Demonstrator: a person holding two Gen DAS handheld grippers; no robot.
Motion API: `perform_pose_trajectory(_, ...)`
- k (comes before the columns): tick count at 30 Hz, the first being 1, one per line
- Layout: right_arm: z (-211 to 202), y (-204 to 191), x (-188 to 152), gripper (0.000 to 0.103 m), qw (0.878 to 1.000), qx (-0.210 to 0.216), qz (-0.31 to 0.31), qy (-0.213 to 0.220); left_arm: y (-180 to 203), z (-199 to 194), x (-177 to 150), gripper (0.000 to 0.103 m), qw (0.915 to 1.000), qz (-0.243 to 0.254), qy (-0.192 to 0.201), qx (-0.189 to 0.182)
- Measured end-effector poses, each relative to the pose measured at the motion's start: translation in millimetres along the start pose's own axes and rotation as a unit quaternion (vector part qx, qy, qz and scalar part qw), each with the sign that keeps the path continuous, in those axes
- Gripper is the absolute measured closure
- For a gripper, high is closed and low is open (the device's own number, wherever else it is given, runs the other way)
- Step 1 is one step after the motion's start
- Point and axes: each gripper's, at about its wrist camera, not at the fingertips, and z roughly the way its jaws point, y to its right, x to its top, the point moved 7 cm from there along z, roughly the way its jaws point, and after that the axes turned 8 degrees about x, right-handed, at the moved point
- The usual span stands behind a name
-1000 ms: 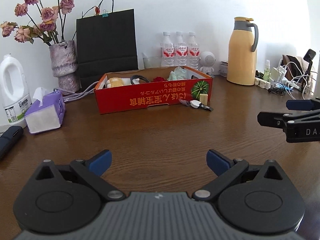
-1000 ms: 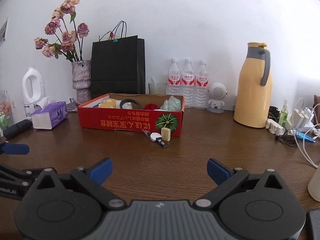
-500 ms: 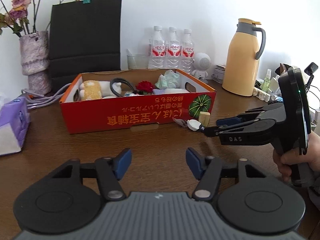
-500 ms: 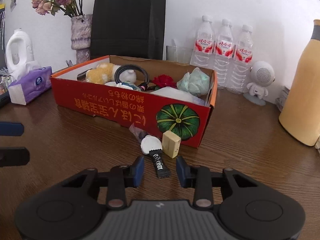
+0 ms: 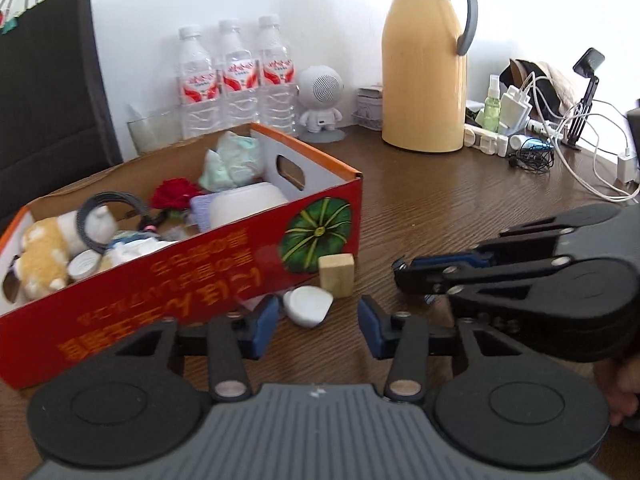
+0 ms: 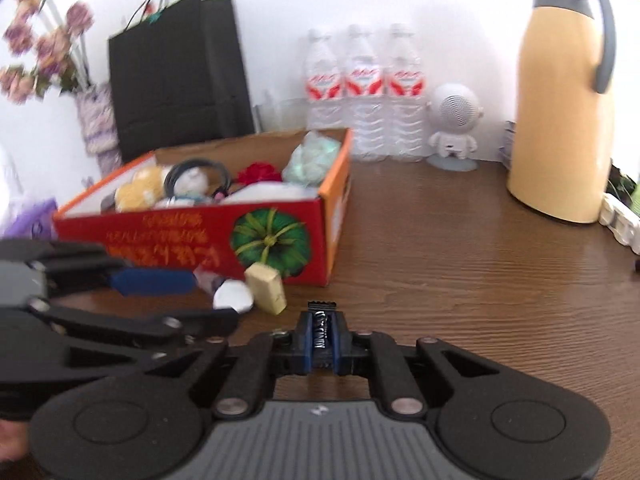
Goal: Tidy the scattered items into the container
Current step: 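Grasp the black marker with the right gripper while the left gripper grasps the small white cap, then carry the marker and white cap over the cardboard box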
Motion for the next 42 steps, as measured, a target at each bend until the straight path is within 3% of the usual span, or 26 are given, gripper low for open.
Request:
perform_pose_trajectory(5, -13, 2, 9, 0.094, 0.999, 0.008, 0.000, 0.039, 0, 19, 2, 0.061, 0.9997, -0.005, -0.014, 0.022)
perform_pose_trajectory(10, -14, -11, 11, 0.094, 0.999, 0.005, -0.040, 0.037, 4, 20, 0, 0.066, 0.9992, 0.005, -0.010, 0.038)
perform_pose_trajectory(11, -14, -13, 11, 0.094, 0.998, 0.003, -0.045, 0.036, 4, 19, 0, 0.075, 0.9992, 0.004, -0.010, 0.039)
perform_pose_trajectory(15, -16, -12, 11, 0.094, 0.998, 0.002, -0.042, 0.035, 2, 9, -2, 0.075, 0.9987, -0.009, -0.005, 0.051)
perform_pose_trajectory(22, -16, -18, 10, 0.094, 0.998, 0.010, -0.054, 0.036, -11, -60, -17, 0.075, 0.9944, -0.055, 0.032, 0.085)
perform_pose_trajectory(29, -22, -37, 3, 0.094, 0.997, 0.034, -0.063, 0.037, -47, -134, -46, 0.075, 0.9833, -0.112, 0.047, 0.136)
perform_pose_trajectory(35, -60, -89, -17, 0.094, 0.995, 0.065, -0.052, 0.054, -60, -166, -69, 0.075, 0.9759, -0.147, 0.048, 0.153)
perform_pose_trajectory(42, -112, -142, -42, 0.094, 0.992, 0.063, -0.081, 0.074, -50, -203, -78, 0.075, 0.9751, -0.138, 0.077, 0.156)
